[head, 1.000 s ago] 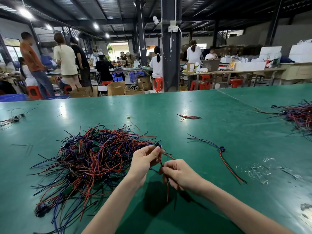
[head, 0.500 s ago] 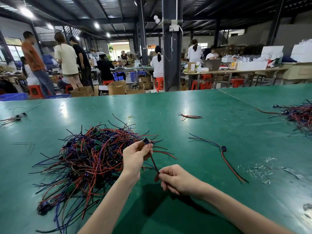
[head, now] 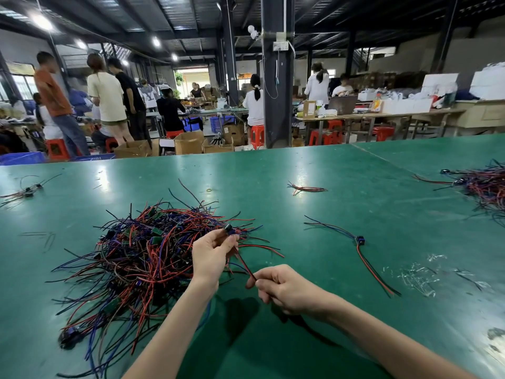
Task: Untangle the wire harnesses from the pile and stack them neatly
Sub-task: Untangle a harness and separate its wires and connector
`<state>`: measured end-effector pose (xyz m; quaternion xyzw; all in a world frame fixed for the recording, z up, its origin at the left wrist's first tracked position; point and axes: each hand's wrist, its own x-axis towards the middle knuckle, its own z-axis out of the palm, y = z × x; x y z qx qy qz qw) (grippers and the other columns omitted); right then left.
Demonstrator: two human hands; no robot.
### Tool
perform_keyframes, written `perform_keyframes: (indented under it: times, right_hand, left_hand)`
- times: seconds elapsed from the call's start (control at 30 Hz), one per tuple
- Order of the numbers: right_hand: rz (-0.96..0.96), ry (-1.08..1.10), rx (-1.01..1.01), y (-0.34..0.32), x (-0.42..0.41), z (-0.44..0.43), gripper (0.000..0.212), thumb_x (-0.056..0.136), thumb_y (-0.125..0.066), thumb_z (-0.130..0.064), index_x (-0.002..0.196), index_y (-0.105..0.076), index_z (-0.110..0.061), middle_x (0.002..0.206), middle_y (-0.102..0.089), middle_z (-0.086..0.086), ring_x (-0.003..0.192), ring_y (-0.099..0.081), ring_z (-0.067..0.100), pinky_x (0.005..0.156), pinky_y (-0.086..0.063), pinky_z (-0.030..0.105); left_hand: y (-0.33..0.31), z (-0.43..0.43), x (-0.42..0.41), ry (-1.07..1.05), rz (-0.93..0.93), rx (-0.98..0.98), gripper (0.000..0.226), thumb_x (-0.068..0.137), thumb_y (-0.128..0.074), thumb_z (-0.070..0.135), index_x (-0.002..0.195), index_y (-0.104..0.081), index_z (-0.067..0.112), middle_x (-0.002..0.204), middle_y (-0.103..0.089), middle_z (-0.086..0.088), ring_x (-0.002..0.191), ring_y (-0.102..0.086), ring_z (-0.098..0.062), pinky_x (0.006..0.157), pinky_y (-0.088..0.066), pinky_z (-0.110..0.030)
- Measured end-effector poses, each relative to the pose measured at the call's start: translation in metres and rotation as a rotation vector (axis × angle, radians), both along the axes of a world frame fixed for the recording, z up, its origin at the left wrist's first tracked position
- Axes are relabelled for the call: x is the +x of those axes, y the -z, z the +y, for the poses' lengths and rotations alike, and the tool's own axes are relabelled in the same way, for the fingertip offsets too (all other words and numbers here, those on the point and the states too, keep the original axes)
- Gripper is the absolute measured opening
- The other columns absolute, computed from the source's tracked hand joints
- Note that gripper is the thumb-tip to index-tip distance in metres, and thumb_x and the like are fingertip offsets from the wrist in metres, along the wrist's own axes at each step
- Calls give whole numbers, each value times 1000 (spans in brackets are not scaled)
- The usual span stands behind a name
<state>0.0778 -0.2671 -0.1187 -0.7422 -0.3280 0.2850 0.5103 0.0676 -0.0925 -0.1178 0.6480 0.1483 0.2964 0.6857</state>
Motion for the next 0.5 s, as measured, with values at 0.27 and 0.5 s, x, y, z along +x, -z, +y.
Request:
perform_keyframes:
  times: [0.27,0.5]
  right_hand:
    - [27,17,8,3,6,-2,17,98,-45,-4,106,-60,-8,63,-62,-6,31,-31,1,33,-25,13]
    - [233,36,-2,-1,5,-7,20,99,-43,-5,103,-58,8,63,-52,17,28,-22,5,30,-18,15]
  left_hand:
    - [5,2,1,-27,32,32,8,82,-69,1,89,-69,5,74,-71,-4,65,-65,-10,67,-54,-23]
    - [-3,-6,-2,-26,-69,19,12,80,-71,2,80,-70,14,69,-72,3,65,-65,-8,70,-56,-20]
